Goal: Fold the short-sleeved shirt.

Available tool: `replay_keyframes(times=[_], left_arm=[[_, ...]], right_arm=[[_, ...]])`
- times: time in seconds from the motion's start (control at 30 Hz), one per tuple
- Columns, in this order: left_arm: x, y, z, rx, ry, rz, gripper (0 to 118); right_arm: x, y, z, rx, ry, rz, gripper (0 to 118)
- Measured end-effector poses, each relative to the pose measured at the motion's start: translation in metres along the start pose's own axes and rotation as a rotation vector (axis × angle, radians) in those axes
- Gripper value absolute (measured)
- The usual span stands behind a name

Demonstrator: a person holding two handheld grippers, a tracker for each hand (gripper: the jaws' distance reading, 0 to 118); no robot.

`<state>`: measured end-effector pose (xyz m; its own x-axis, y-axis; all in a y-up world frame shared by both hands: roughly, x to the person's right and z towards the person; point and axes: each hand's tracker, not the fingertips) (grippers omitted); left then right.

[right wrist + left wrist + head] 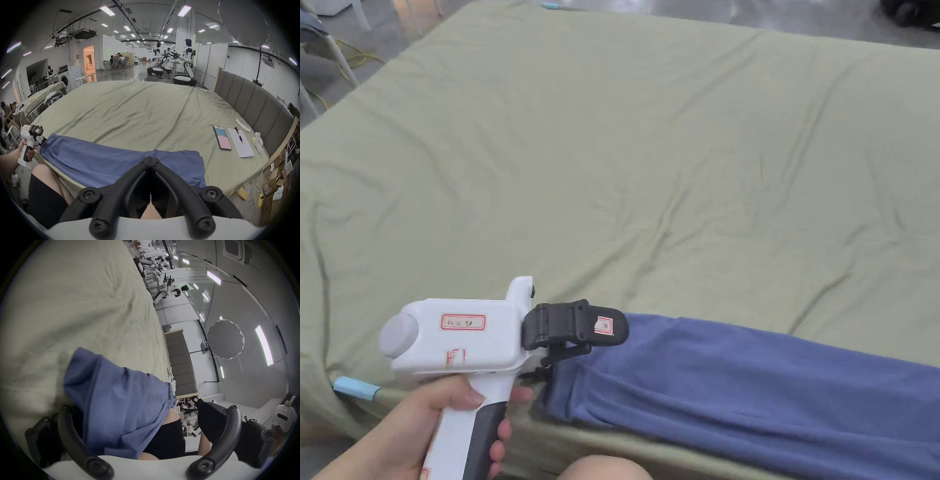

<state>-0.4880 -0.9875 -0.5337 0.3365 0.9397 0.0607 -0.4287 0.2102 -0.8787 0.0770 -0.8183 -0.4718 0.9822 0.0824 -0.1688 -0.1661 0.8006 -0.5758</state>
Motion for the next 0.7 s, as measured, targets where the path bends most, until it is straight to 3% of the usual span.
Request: replay_keyframes(times=[0.07,0.1,0.13,0.17,0.2,0.27,0.37,0.6,0.7], left_arm=[[0.003,0.005,-0.003,-0.023,0.015,-0.011,115],[0.005,0.005,-0.002,-0.041,0.02,-0.022,110],[0.008,0.005,-0.002,-0.052,0.017,-0.035,96],[0.01,0.005,-0.002,-0.052,0.034,-0.039,65],[0.01,0.008,-0.004,-0.061,0.082,-0.052,9],[0.01,0.003,-0.008,-0.065,0.229,-0.1,7],[0.012,0.003,-0.006,-0.09,0.199,-0.059,8],[0.038,0.042,0.018,-0.005,0.282,-0.049,7],[0.057,0.058,0.035,0.005,0.363,-0.111,7]], right_arm=[[-0.002,0.003,0.0,0.001,0.016,0.003,0],[-0.004,0.004,-0.001,0.0,0.019,0.007,0],[0.001,0.002,-0.003,-0.001,0.019,0.011,0],[0.0,0.003,-0.005,-0.002,0.016,0.016,0],[0.001,0.003,-0.007,-0.005,0.01,0.016,0],[0.005,0.002,-0.009,-0.01,0.012,0.007,0],[0.007,0.001,-0.008,-0.005,0.019,0.003,0],[0.02,0.003,-0.01,0.01,0.022,0.01,0],[0.024,0.008,-0.011,0.039,0.039,-0.006,0]])
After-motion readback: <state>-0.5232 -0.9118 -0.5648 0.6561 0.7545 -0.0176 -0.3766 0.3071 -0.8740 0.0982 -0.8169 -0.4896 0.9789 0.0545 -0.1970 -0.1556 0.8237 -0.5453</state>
